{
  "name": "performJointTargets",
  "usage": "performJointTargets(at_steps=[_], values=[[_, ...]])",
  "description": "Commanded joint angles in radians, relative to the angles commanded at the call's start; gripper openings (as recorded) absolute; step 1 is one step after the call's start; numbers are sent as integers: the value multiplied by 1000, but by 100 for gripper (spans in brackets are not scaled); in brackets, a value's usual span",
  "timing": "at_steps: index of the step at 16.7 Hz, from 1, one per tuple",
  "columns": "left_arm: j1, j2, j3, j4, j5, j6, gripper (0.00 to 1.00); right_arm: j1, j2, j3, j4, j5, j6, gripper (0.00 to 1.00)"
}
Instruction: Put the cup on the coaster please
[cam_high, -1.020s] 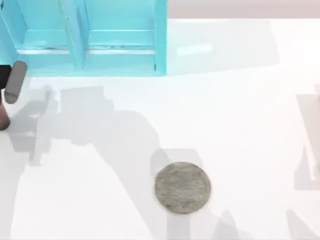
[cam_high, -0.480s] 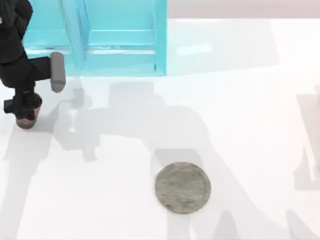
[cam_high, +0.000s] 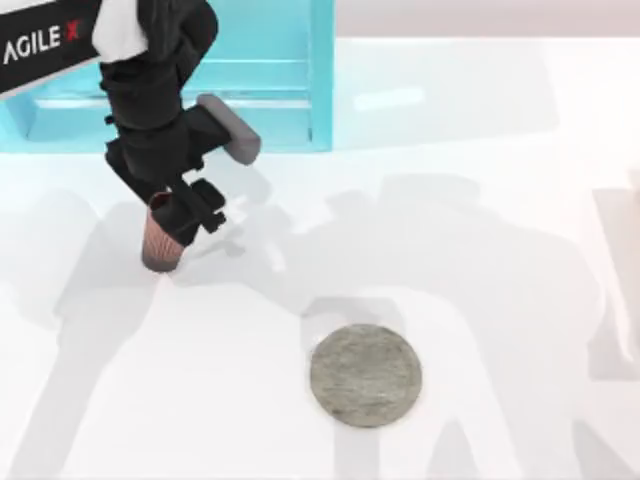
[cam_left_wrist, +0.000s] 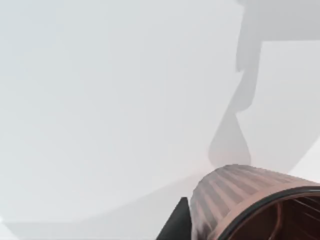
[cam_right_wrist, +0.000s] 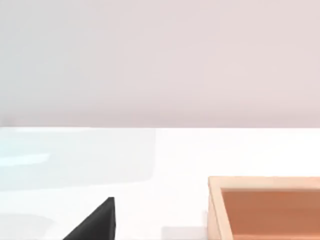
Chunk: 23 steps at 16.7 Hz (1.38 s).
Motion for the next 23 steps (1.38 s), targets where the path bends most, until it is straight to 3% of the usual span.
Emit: performJointTargets(at_steps=[8, 13, 18, 23], values=[[-292, -44, 32, -53, 7, -806, 0, 0, 0, 0, 0, 0, 0, 100], [-437, -84, 35, -69, 9, -1208, 0, 0, 0, 0, 0, 0, 0, 100], [-523, -111, 34, -75, 9, -1430, 0, 0, 0, 0, 0, 0, 0, 100], [-529, -118, 31, -74, 9, -1450, 0, 0, 0, 0, 0, 0, 0, 100]])
